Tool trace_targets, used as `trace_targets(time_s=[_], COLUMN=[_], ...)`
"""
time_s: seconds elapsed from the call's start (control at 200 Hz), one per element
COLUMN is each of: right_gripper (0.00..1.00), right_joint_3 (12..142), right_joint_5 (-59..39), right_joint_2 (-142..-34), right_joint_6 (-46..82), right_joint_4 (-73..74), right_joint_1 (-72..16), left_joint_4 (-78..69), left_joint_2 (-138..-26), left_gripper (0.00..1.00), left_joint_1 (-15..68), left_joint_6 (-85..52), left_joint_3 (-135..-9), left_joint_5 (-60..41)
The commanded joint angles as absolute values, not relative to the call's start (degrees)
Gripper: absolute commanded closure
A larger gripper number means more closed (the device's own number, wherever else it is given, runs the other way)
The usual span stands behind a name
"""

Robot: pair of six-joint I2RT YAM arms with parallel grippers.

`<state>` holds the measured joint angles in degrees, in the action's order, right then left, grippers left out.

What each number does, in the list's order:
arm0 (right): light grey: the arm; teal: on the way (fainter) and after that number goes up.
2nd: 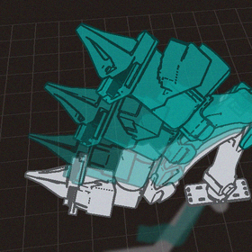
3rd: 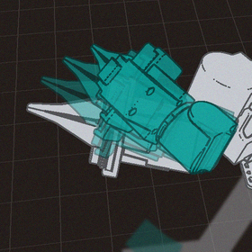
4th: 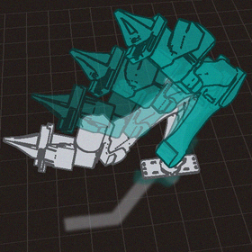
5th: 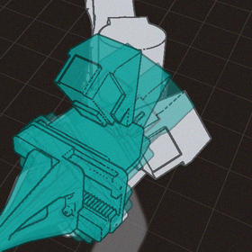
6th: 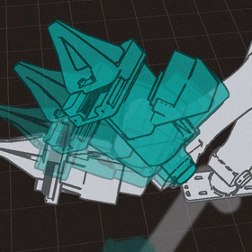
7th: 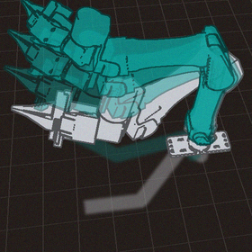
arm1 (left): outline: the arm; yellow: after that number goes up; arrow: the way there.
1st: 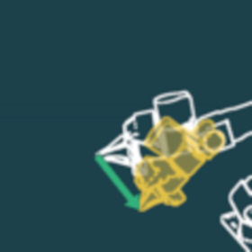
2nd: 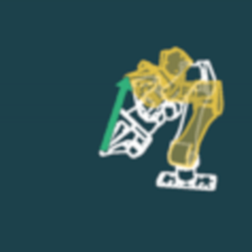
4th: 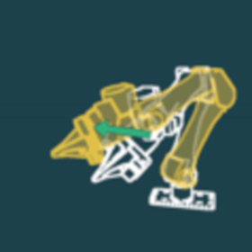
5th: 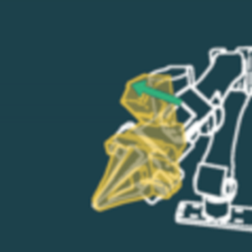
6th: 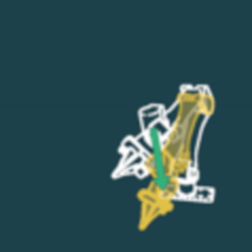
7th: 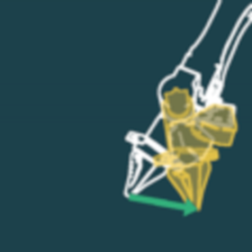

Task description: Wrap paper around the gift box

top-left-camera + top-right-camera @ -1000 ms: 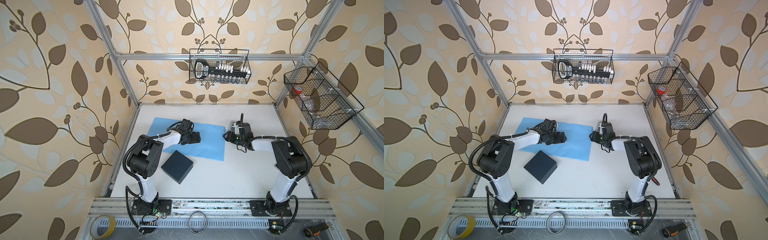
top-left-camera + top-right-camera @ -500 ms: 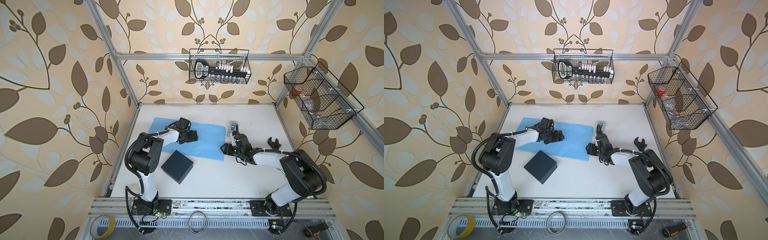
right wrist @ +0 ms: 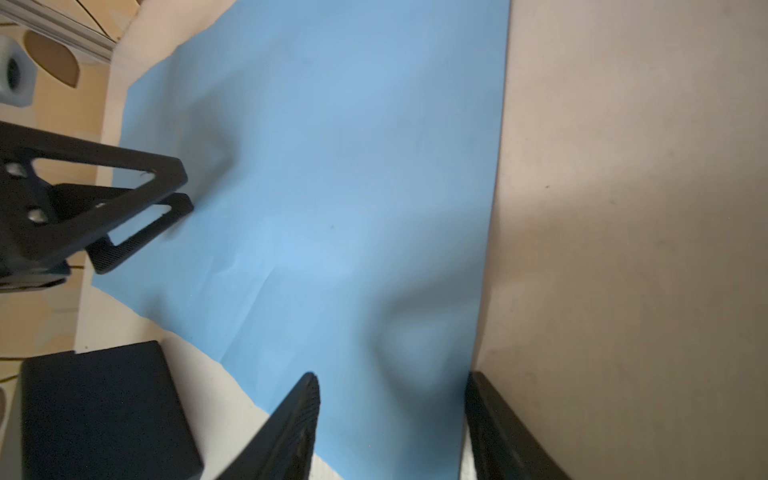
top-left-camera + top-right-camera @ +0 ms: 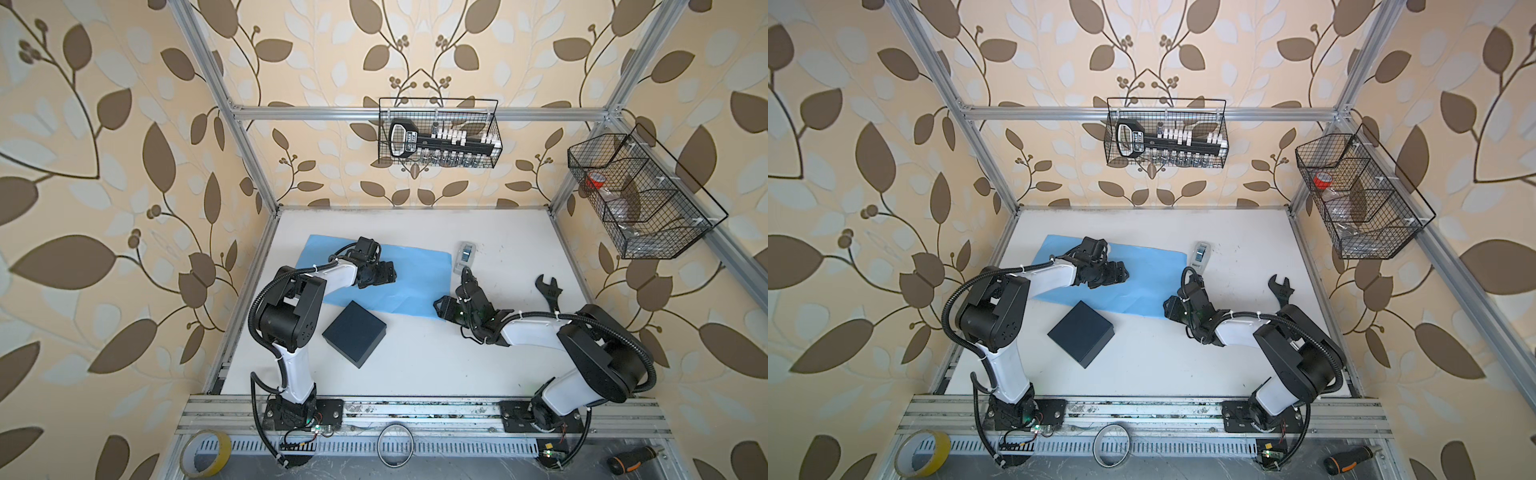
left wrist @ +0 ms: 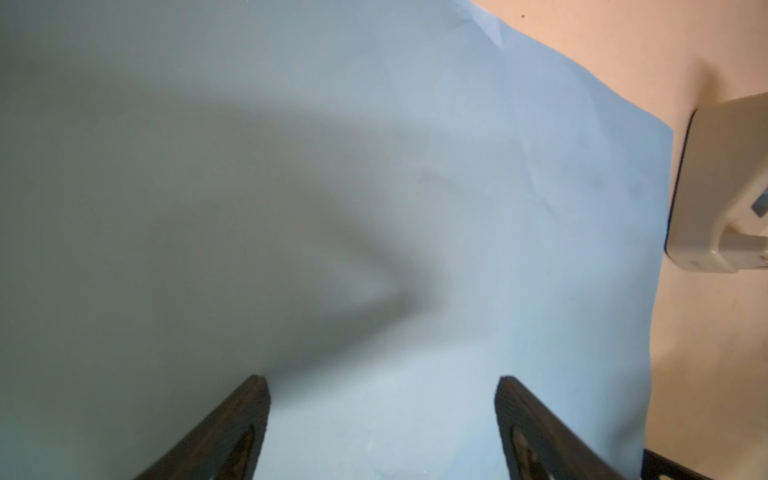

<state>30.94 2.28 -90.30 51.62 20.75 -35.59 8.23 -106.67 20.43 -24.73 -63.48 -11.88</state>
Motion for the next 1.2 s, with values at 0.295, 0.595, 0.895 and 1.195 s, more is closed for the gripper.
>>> trace_targets(time_s=[0.295, 0.595, 0.895, 1.195], right_gripper=[0.37, 0.32, 0.25, 0.75], right_joint_3=[26.3, 26.8, 29.3, 31.1], right_joint_5=[-3.3, -5.3, -7.5, -8.8], right_joint_2=[-94.1, -98.7, -101.4, -97.1], right_joint_6=[54.0, 51.7, 46.8, 52.1], right_joint_4=[48.0, 53.4, 51.5, 36.5], right_joint_1=[-35.0, -32.0, -28.9, -27.2], left_joint_4=[11.0, 10.6, 10.4, 10.9], left_joint_2=[-105.0, -105.6, -106.4, -104.7], left_gripper=[0.13, 0.13, 0.13, 0.12], left_joint_1=[20.6, 20.6, 20.6, 20.6], left_joint_6=[-24.0, -24.2, -24.1, -24.5], left_joint_3=[-61.3, -61.1, -61.2, -61.5], left_joint_5=[-12.7, -13.1, -13.3, -13.8])
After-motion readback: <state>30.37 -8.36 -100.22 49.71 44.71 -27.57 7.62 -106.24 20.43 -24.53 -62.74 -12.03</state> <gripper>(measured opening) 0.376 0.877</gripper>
